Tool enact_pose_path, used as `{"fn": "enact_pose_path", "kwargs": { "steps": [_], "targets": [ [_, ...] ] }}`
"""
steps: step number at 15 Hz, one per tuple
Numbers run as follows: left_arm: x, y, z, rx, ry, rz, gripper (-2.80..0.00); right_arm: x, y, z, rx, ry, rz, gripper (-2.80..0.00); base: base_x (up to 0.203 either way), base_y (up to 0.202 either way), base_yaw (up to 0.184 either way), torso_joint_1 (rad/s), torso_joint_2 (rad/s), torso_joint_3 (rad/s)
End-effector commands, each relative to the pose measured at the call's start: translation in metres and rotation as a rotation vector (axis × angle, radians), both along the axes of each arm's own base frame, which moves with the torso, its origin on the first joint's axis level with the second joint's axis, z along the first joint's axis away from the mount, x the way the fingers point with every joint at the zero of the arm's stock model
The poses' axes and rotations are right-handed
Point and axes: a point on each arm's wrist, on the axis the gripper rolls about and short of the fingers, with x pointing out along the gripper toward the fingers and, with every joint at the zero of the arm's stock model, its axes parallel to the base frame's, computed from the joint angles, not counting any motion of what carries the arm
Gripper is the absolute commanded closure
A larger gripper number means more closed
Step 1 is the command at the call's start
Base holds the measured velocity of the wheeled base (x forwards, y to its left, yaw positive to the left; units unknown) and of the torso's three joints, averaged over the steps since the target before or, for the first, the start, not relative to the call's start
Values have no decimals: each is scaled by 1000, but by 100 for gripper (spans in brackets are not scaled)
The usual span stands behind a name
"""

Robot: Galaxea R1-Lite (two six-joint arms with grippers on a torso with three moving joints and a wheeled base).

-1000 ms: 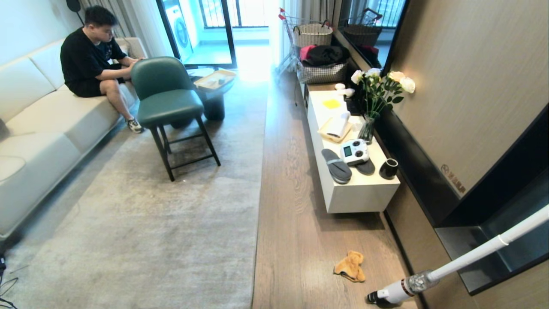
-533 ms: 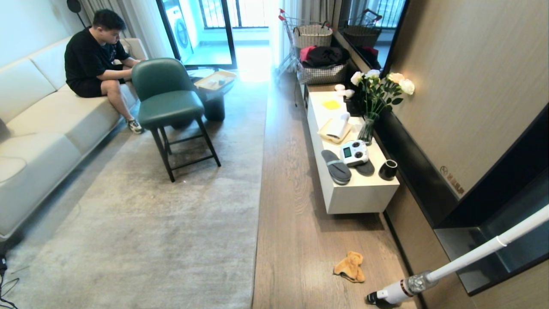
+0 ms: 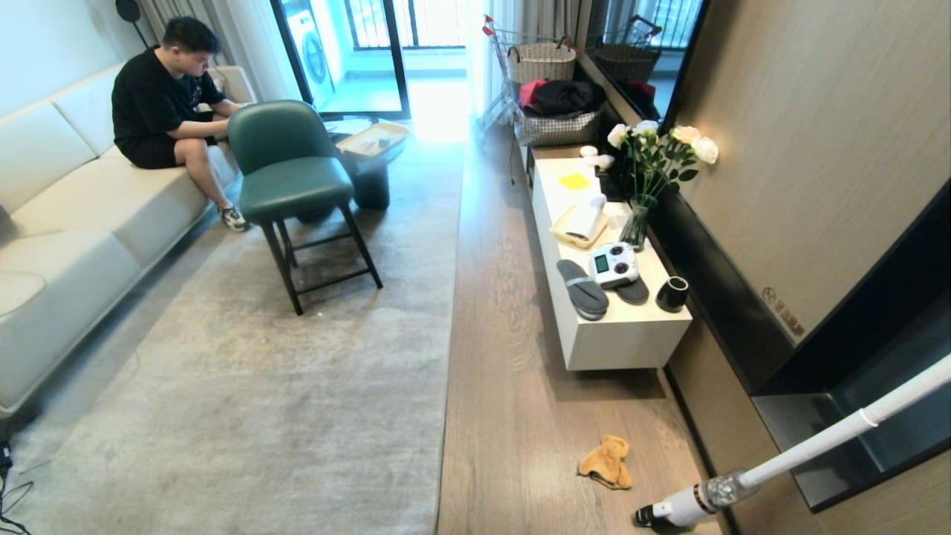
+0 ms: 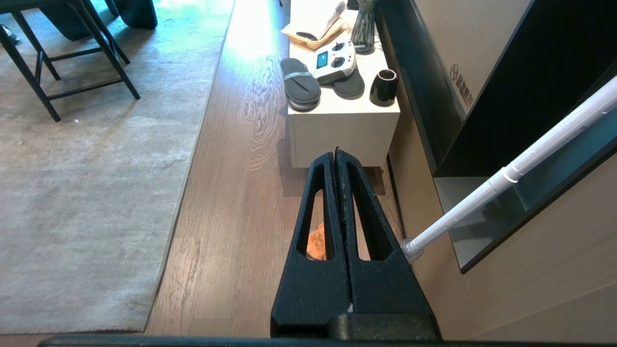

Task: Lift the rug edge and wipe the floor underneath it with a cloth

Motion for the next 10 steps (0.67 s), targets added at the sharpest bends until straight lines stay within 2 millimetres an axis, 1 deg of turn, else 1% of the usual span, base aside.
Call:
{"fn": "enact_pose_path", "kwargs": {
  "steps": [1,10],
  "targets": [
    [0,0,0,0,0,0,0,0,0,0,0,1,0,0,0,0,0,0,0,0],
    [0,0,0,0,0,0,0,0,0,0,15,0,-1,0,0,0,0,0,0,0]
  ]
}}
